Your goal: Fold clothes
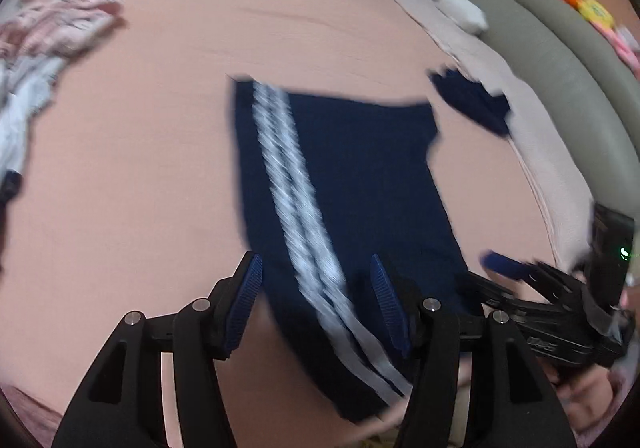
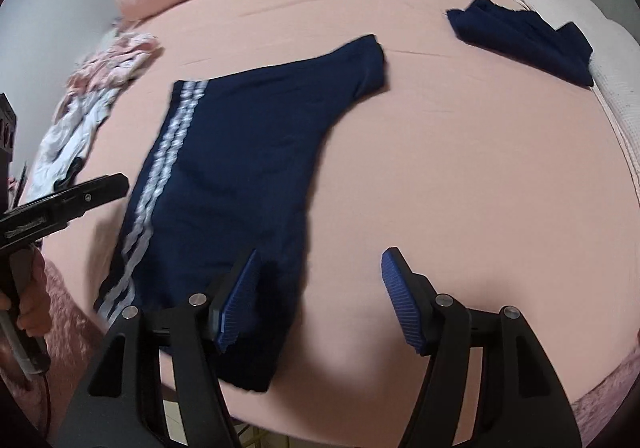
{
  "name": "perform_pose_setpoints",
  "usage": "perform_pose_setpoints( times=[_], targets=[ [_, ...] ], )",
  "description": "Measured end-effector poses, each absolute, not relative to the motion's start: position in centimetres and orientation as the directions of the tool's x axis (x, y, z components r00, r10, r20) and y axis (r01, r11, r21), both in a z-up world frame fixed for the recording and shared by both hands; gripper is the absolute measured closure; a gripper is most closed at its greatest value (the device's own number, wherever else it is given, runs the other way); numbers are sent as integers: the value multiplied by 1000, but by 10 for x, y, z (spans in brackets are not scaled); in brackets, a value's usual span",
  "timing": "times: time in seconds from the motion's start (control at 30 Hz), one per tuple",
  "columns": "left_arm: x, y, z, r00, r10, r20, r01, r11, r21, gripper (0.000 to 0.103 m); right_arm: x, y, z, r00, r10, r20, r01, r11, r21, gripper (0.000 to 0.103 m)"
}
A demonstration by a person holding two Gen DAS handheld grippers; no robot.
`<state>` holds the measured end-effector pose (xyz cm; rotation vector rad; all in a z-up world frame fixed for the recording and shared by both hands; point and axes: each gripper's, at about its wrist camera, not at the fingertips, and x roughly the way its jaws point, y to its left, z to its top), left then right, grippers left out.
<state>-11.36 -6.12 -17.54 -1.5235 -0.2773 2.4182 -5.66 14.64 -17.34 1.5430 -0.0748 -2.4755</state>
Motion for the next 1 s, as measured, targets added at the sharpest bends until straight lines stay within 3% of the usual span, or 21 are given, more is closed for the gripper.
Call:
perform_pose_setpoints(
  times=[0.1, 0.2, 0.27, 0.37, 0.43, 0.67, 0.77, 0.93, 1.0],
  targets=[
    [-108, -43, -195, -352, 140, -925, -126, -987, -101, 41, -49, 146, -190, -420, -176, -890, 195, -976, 101, 38],
    [-100, -63, -183, -344, 195, -919, 14, -977, -212, 41, -42, 150, -183, -433, -136, -891, 186, -981, 59, 38],
    [-85, -71, -169, -394, 314, -864, 46, -932, -360, 41, -38, 156, -177, -448, -137, -883, 159, -985, 71, 38],
    [-64, -65, -171, -373, 431, -822, 12, -883, -469, 41, -35, 166, -171, -422, -266, -867, 173, -962, 211, 38],
    [-50, -64, -184, -347, 421, -838, 19, -890, -456, 41, -37, 168, -175, -392, -340, -855, 182, -939, 290, 38],
    [-34, -77, -191, -354, 328, -876, 48, -929, -367, 43, -35, 170, -183, -391, -308, -867, 181, -950, 256, 39],
    [-24, -90, -200, -322, 433, -842, 69, -876, -477, 43, -31, 175, -183, -393, -342, -853, 188, -938, 290, 37],
    [-29, -75, -204, -343, 429, -835, 37, -883, -469, 44, -38, 166, -189, -401, -357, -843, 189, -933, 306, 33],
    [-36, -71, -207, -348, 414, -841, 34, -891, -453, 59, -43, 158, -191, -395, -368, -842, 220, -927, 303, 37]
  ],
)
